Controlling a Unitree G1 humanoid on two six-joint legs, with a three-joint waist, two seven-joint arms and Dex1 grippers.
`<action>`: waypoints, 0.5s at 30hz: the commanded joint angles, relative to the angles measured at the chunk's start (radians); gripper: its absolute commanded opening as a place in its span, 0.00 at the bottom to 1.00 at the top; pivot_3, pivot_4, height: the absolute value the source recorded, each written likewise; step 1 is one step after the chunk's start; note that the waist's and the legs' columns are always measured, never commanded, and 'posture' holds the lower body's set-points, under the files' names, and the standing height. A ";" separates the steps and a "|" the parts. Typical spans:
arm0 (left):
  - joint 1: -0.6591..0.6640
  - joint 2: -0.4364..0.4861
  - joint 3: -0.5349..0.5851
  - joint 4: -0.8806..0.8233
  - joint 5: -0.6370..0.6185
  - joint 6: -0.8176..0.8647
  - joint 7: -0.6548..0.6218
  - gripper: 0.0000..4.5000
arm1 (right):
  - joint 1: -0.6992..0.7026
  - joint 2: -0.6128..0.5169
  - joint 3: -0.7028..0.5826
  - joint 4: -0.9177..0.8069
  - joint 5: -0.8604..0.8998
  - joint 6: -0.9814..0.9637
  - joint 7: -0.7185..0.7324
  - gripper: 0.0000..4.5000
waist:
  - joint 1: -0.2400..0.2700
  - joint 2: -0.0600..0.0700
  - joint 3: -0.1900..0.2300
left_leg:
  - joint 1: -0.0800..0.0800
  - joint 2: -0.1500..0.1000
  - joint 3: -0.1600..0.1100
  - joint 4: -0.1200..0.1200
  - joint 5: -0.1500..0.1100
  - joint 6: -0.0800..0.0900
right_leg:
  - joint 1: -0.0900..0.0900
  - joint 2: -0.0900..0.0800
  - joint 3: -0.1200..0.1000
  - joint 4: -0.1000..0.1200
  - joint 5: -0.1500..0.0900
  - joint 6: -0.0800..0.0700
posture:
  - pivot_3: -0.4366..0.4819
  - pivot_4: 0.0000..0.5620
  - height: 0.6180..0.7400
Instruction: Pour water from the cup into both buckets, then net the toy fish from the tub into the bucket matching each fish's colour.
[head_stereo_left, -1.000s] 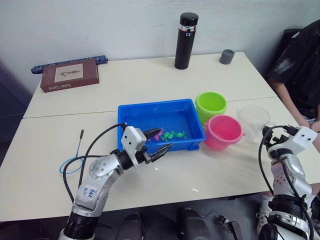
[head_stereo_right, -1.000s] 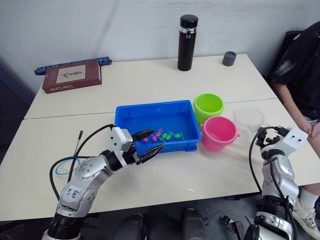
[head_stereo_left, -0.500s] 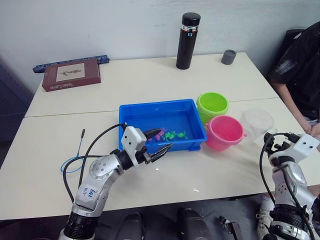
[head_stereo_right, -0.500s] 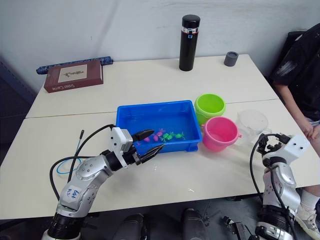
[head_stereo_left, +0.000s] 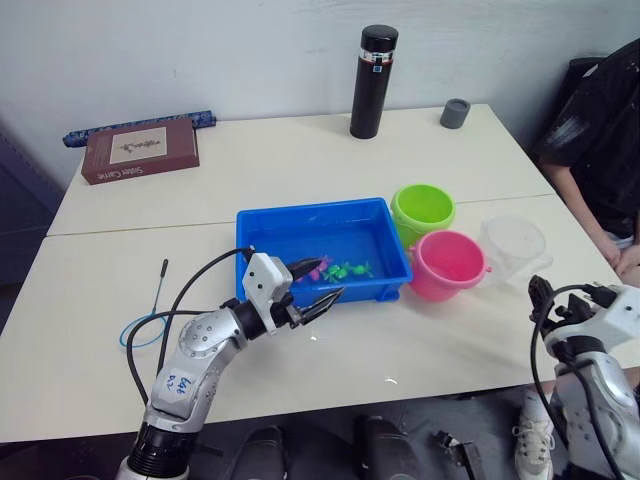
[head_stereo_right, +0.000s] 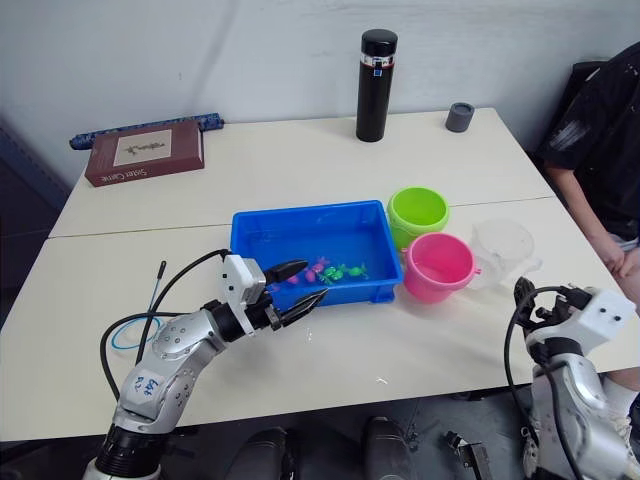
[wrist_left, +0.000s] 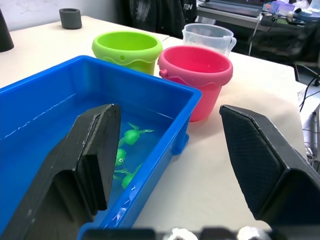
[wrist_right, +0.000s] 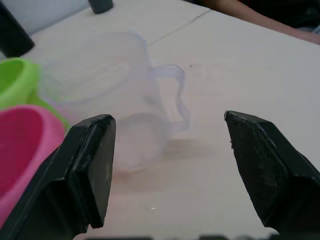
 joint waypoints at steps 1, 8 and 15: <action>-0.004 0.006 0.019 -0.024 -0.014 -0.012 -0.002 0.77 | 0.034 -0.084 -0.043 -0.190 0.210 0.072 0.005 0.82 | 0.000 0.000 0.000 | 0.000 0.000 0.000 0.000 0.000 0.000 | 0.000 0.000 0.000 0.000 0.000 0.000 | 0.48 0.27 1.00; 0.019 -0.008 0.063 -0.035 0.002 -0.024 0.056 0.77 | -0.107 -0.395 -0.028 -0.236 0.519 0.128 0.013 0.82 | -0.001 -0.002 0.001 | 0.000 0.000 0.000 0.001 0.000 0.001 | 0.001 0.000 0.000 -0.004 -0.008 -0.014 | 0.48 0.27 1.00; 0.051 -0.019 0.176 -0.054 0.026 -0.030 0.191 0.77 | -0.423 -0.482 0.316 -0.121 0.426 0.185 0.141 0.82 | -0.003 -0.004 0.002 | -0.002 0.000 0.000 0.000 0.000 0.001 | 0.000 0.000 0.000 -0.005 -0.004 -0.007 | 0.48 0.27 1.00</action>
